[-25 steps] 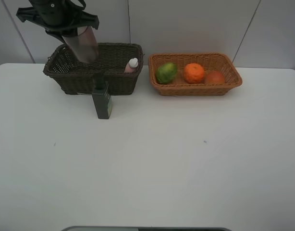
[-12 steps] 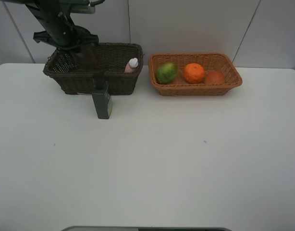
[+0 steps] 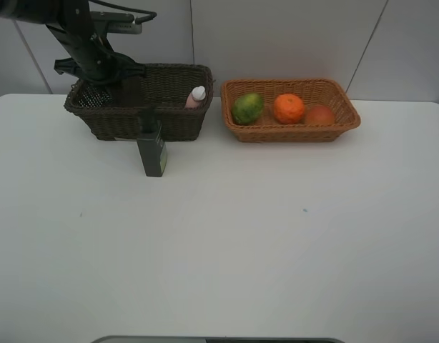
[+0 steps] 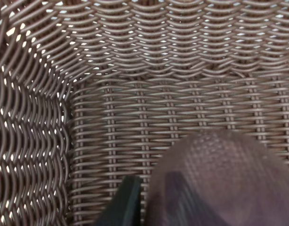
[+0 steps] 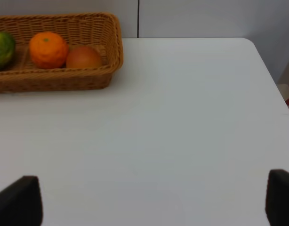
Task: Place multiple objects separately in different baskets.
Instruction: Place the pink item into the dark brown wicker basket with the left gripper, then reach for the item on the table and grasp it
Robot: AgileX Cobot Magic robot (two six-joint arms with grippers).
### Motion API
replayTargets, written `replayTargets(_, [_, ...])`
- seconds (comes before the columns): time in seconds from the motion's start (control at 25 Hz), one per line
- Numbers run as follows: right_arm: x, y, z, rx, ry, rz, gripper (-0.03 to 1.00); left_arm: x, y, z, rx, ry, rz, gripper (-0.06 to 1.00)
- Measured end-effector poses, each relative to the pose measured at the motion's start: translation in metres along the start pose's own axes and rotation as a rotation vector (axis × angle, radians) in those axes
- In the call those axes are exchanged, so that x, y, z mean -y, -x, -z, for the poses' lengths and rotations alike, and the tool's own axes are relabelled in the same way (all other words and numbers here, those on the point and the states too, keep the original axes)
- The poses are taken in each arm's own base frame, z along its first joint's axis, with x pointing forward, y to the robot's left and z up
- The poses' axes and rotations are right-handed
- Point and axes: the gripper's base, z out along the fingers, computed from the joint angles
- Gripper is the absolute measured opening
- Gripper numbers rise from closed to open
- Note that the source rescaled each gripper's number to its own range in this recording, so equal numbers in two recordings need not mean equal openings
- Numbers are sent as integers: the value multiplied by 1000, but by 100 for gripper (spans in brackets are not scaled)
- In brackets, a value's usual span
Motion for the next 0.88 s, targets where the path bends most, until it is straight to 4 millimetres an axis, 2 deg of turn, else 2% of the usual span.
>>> replayTargets(0.04, [0, 0, 0, 0, 0, 0, 100, 0, 0, 0, 2, -1, -6, 27])
replayTargets(0.12, [0, 0, 0, 0, 0, 0, 100, 0, 0, -1, 3, -1, -21, 53])
replayTargets(0.2, [0, 0, 0, 0, 0, 0, 100, 0, 0, -2, 3, -1, -25, 74])
replayTargets(0.28, [0, 0, 0, 0, 0, 0, 100, 0, 0, -2, 3, -1, -26, 85])
replayTargets(0.44, [0, 0, 0, 0, 0, 0, 100, 0, 1, 1, 6, -1, -28, 89])
replayTargets(0.56, [0, 0, 0, 0, 0, 0, 100, -1, 6, 14, 19, 0, -25, 89])
replayTargets(0.88, [0, 0, 0, 0, 0, 0, 100, -7, 23, 82, 74, 6, -21, 90])
